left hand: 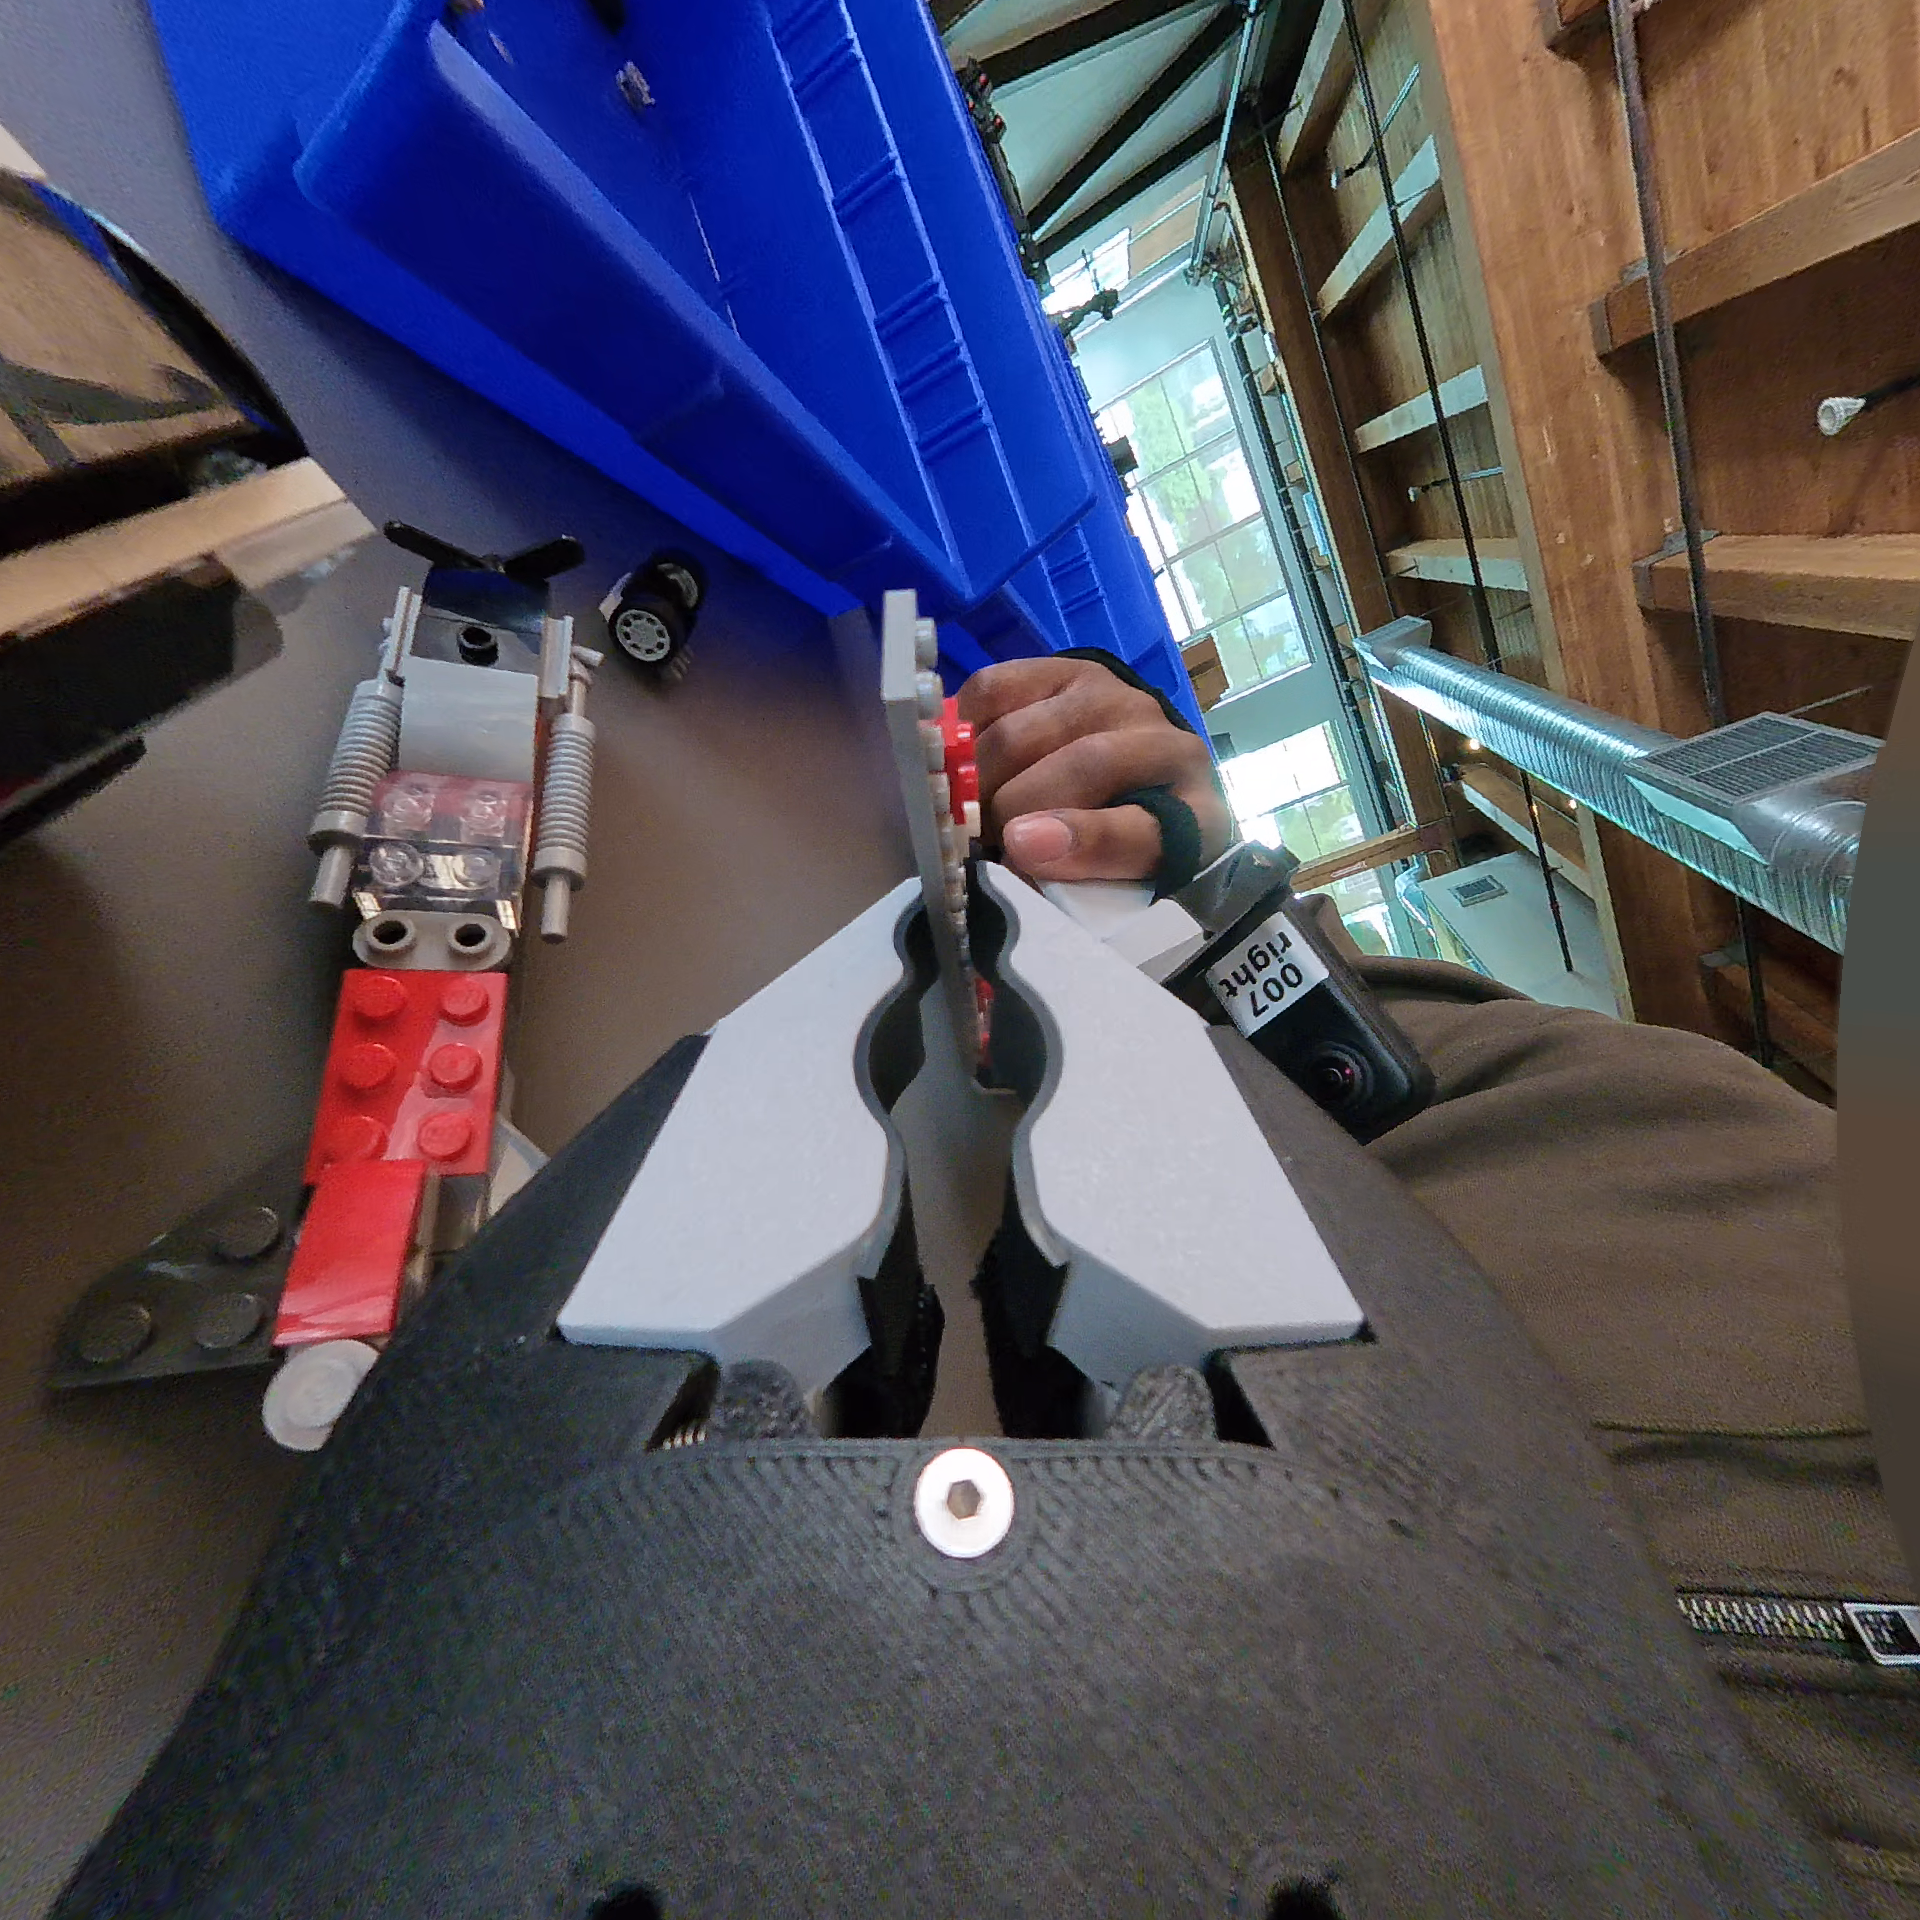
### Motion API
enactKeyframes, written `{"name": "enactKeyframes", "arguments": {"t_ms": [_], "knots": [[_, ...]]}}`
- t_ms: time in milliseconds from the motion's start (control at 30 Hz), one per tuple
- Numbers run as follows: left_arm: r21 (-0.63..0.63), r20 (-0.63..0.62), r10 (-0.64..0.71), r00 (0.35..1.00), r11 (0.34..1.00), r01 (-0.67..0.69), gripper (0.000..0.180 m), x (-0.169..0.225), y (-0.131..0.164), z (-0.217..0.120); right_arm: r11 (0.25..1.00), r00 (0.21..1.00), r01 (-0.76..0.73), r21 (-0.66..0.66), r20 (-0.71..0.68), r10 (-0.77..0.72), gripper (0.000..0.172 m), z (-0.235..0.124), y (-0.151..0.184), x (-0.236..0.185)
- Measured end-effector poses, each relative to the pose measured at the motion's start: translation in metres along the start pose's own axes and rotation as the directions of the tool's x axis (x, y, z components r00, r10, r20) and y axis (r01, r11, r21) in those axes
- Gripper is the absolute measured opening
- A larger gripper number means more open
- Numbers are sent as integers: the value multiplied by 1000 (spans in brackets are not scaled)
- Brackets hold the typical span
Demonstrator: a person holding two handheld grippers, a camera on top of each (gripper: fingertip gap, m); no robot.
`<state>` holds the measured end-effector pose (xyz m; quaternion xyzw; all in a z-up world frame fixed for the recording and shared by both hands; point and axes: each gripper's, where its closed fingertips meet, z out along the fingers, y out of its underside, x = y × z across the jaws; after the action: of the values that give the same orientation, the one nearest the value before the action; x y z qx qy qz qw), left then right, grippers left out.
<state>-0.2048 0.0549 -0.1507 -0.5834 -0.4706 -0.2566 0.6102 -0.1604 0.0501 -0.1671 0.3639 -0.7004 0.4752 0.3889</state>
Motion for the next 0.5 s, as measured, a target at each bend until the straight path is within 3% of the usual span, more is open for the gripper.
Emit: {"name": "enactKeyframes", "arguments": {"t_ms": [500], "knots": [[-10,48,29,998,1000,-28,6,-4,3,1,1000,999,-1,-23,46,2,8,1,2,-6]]}}
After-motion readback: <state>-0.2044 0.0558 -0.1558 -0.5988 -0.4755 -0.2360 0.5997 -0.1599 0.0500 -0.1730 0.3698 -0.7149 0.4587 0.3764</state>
